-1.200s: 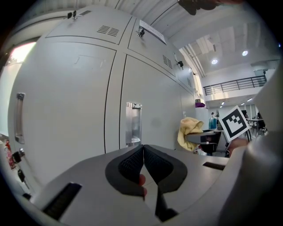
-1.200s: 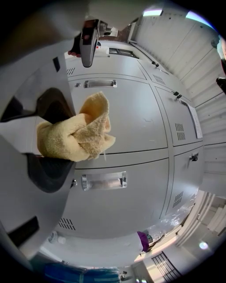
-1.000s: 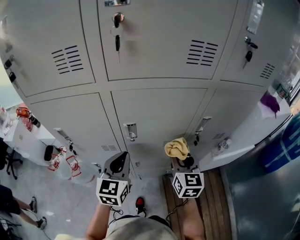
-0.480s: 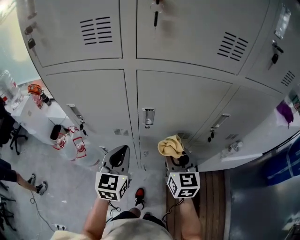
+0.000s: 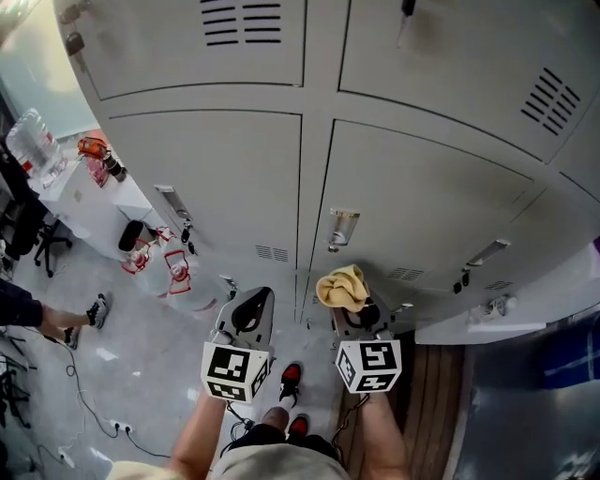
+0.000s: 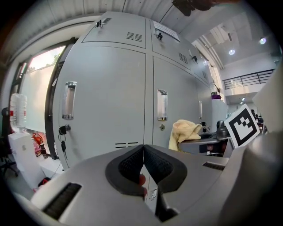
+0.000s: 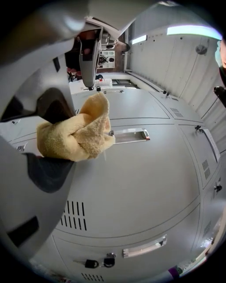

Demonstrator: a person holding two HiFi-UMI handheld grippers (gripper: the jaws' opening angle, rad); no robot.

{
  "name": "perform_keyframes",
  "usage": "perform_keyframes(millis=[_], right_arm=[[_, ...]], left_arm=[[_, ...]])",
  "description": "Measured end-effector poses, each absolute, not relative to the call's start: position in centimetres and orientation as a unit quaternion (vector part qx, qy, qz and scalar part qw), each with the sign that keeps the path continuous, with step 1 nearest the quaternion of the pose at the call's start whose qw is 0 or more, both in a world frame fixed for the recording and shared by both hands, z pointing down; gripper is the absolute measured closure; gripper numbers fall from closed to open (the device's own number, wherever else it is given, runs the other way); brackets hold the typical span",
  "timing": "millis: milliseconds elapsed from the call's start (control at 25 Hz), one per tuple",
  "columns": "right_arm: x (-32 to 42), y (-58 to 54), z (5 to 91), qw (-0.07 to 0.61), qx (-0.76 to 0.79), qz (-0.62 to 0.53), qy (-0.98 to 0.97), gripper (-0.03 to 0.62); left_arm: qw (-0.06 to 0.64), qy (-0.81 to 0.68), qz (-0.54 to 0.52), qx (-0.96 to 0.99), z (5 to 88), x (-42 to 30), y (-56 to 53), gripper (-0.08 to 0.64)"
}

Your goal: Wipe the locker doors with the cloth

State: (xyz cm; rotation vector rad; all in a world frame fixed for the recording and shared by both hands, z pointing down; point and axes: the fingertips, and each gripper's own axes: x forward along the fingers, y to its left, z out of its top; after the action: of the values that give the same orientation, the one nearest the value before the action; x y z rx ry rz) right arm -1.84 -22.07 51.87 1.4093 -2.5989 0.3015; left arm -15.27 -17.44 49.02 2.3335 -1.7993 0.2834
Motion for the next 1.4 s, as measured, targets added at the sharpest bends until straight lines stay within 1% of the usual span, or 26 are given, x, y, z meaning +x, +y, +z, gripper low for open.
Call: perform_keyframes(millis=[280,520,920,1400], right_arm=[[-5.8,-23.8,54.2,0.096,0.441,0.111,-0.885,0.403],[-6.9,-25.2,55.4,0.098,0.434,0.121,-0.888,0.403],[-6.7,-25.9,55.8,0.093,0.435,0.126,-0.887,0.405],[-3.5,-26.2,56.0,0.093,0.461,0.134,-0.872,0.407]], left_arm=[[0.105,-0.621,0.1,0.771,50.8,-17.1,-18.5,0.537],[0.115,-0.627,0.104,0.764,51.9,-17.8,-19.1,0.537],[0.118,-0.628,0.11,0.762,52.2,-17.7,-19.7,0.537],[0.113,-0.608,0.107,0.778,51.6,-15.1,-20.3,0.537]])
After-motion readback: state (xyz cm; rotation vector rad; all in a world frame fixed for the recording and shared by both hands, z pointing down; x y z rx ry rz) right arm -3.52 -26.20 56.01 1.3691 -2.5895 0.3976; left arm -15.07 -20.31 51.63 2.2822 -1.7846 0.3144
